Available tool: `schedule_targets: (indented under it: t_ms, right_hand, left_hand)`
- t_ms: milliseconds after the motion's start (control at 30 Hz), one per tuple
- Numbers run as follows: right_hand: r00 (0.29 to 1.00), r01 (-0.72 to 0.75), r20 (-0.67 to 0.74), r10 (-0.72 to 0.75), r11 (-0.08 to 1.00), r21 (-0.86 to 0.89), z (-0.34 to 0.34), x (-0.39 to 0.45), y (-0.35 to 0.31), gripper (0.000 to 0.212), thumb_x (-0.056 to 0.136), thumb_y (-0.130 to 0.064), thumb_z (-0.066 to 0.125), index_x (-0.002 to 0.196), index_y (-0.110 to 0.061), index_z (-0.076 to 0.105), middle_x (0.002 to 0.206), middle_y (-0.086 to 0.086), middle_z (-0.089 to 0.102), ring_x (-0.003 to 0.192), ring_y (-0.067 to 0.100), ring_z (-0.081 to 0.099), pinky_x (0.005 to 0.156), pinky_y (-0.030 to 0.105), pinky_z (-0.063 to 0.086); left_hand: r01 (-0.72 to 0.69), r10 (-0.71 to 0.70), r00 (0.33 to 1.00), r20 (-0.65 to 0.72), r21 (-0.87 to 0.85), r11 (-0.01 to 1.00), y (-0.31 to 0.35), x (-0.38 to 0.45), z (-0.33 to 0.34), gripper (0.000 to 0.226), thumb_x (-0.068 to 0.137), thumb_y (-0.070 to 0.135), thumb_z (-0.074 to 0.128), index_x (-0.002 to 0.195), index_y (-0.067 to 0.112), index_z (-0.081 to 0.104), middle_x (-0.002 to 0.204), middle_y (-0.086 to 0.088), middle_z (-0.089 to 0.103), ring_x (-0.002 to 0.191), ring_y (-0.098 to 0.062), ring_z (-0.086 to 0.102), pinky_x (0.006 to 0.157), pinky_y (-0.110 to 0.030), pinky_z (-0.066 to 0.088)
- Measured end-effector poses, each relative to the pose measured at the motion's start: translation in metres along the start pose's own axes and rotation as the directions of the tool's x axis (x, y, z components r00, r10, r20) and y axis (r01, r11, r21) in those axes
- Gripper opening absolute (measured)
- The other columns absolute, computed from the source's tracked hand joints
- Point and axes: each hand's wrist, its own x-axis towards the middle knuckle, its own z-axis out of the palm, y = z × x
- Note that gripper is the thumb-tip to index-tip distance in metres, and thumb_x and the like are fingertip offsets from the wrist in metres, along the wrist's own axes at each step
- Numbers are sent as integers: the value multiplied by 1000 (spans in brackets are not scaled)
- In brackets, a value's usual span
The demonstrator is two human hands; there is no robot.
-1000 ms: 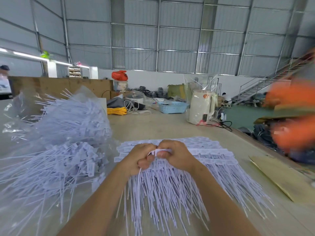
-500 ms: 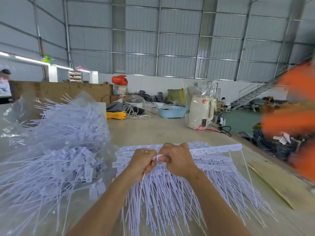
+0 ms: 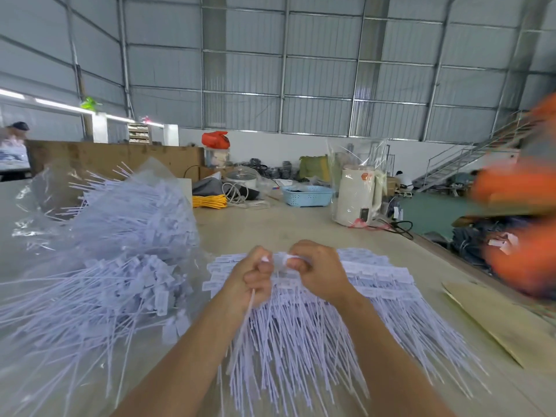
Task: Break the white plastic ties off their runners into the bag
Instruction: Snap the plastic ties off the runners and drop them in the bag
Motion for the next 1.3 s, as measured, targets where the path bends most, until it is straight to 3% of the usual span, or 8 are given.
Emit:
schedule_targets:
  t_ms: [167, 300, 433, 567, 733, 900, 1033, 1300]
  right_hand:
    - [978, -175, -100, 181, 983, 62, -21, -6, 11, 16, 92, -27, 57, 84, -15, 65, 83, -1, 61, 88, 24, 59, 78, 36, 45]
    - [995, -98, 48, 89, 966, 241, -10, 6, -28, 22, 87, -25, 63, 71, -35, 54, 66, -14, 56, 69, 12, 54, 68, 29, 42]
    - [975, -170, 198, 104, 920, 353, -5, 3, -28, 12, 90, -5, 54, 100, -11, 51, 83, 7, 65, 77, 21, 63, 69, 30, 47]
    - [979, -175, 149, 137, 942, 287, 0, 1, -23, 18, 86, 6, 48, 97, -8, 51, 101, 9, 52, 80, 16, 53, 65, 9, 41]
    - [984, -163, 114, 140, 960, 229, 3, 0, -11, 20, 87, -4, 58, 106, -10, 55, 105, 4, 48, 81, 7, 47, 67, 3, 35]
    - [968, -184, 195, 157, 974, 129, 5, -1, -4, 19, 94, -18, 54, 77, -9, 59, 76, 12, 57, 77, 28, 52, 70, 36, 39]
    - [982, -175, 83, 168, 981, 86, 6, 0, -5, 30, 92, -18, 55, 67, -27, 42, 65, -4, 45, 71, 24, 48, 68, 38, 41]
    - [998, 10, 55, 3, 973, -230, 13, -6, -2, 13, 95, -23, 51, 92, -20, 64, 92, -6, 60, 86, 17, 57, 73, 30, 27]
  left_hand:
    - [-236, 303, 938, -169, 329, 914, -3, 6, -18, 28, 97, 16, 50, 70, 9, 44, 40, 0, 46, 24, -5, 29, 29, -11, 21]
    - [-444, 469, 883, 19, 359, 821, -24, 15, -3, 35, 102, 25, 40, 86, -1, 59, 49, -3, 47, 36, -8, 37, 36, -18, 28]
    - [-384, 370, 923, 105, 290, 876, -25, 13, 5, 72, 95, 58, 22, 63, 17, 72, 57, -6, 58, 43, -12, 43, 40, -20, 29]
    - [-402, 416, 904, 100, 531, 746, -30, 10, 3, 43, 96, 45, 44, 75, 10, 60, 61, -6, 56, 48, -13, 49, 45, -22, 36]
    - [-466, 509, 859, 55, 497, 732, -31, 7, 3, 19, 98, 19, 49, 86, 7, 58, 68, -11, 62, 51, -14, 60, 55, -27, 49]
    - [-472, 521, 853, 17, 452, 757, -29, 3, 5, 20, 98, 18, 50, 87, 4, 59, 49, -1, 58, 41, -9, 53, 41, -17, 41]
    - [-445, 500, 865, 32, 507, 738, -29, 4, 3, 27, 97, 25, 53, 76, 7, 56, 52, -2, 52, 42, -12, 50, 41, -19, 37]
    - [-165, 279, 955, -98, 607, 778, -18, 2, 2, 35, 95, 30, 55, 68, 8, 53, 44, -2, 43, 28, -10, 31, 35, -14, 24]
